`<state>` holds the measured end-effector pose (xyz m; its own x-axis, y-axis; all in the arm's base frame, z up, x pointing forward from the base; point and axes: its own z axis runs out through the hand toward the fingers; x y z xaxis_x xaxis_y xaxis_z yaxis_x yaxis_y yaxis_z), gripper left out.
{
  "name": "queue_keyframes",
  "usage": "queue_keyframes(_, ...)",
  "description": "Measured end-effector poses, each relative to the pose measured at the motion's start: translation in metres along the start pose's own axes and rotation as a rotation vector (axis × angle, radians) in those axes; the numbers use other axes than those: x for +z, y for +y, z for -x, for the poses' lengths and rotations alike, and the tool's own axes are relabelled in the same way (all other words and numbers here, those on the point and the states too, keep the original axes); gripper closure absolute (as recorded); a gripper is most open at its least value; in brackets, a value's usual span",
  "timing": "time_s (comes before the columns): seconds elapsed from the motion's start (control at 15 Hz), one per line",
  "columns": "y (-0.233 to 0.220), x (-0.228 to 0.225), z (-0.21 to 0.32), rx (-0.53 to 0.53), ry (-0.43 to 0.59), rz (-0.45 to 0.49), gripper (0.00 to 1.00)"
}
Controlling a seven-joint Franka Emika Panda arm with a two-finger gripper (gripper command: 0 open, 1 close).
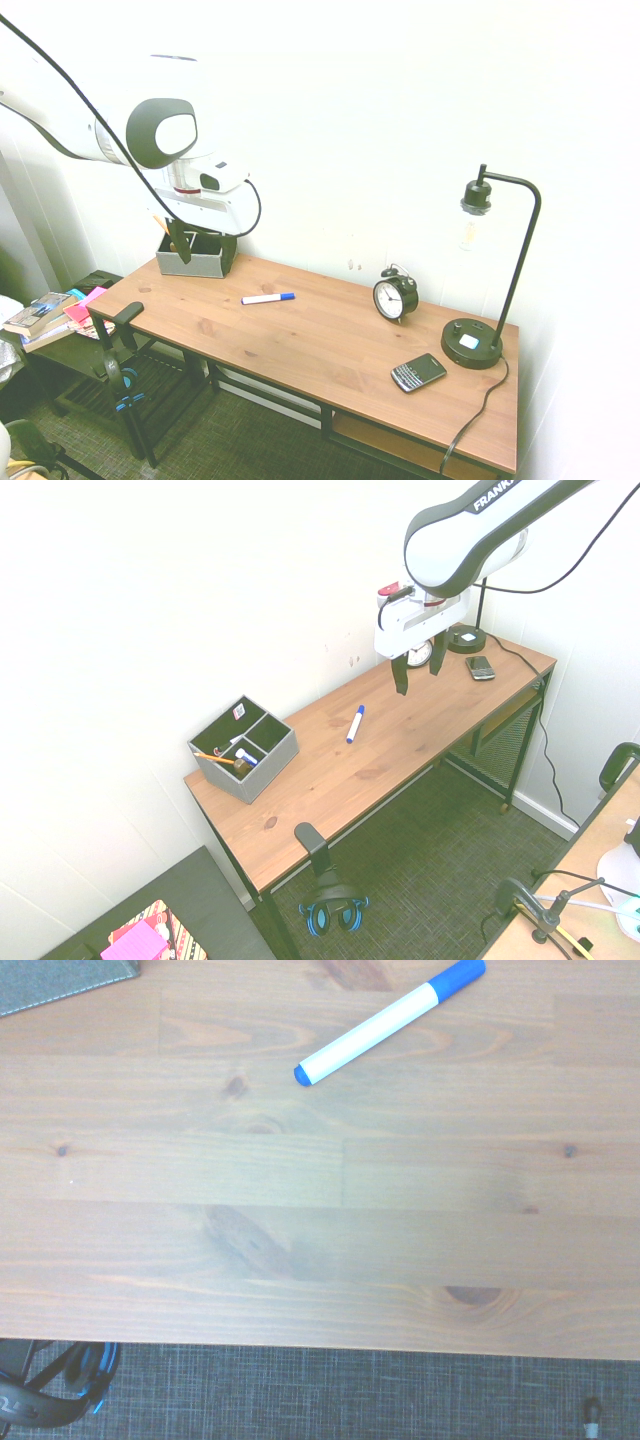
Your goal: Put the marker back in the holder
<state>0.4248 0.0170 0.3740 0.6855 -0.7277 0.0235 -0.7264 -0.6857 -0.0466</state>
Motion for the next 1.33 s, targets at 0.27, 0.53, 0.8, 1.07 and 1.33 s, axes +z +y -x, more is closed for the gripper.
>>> queue_keyframes(0.27,0.000,0.003,-0.002,0.073,0.026,0.016,0.00)
queue_keyframes(0.53,-0.028,0.025,-0.010,0.303,0.071,-0.001,0.00)
queue_keyframes(0.8,-0.066,0.059,-0.045,0.540,0.150,-0.040,0.00)
queue_keyframes(1.07,-0.091,0.099,-0.054,0.713,0.109,-0.026,0.00)
queue_keyframes(1.33,-0.109,0.141,-0.072,0.751,0.076,-0.021,0.00)
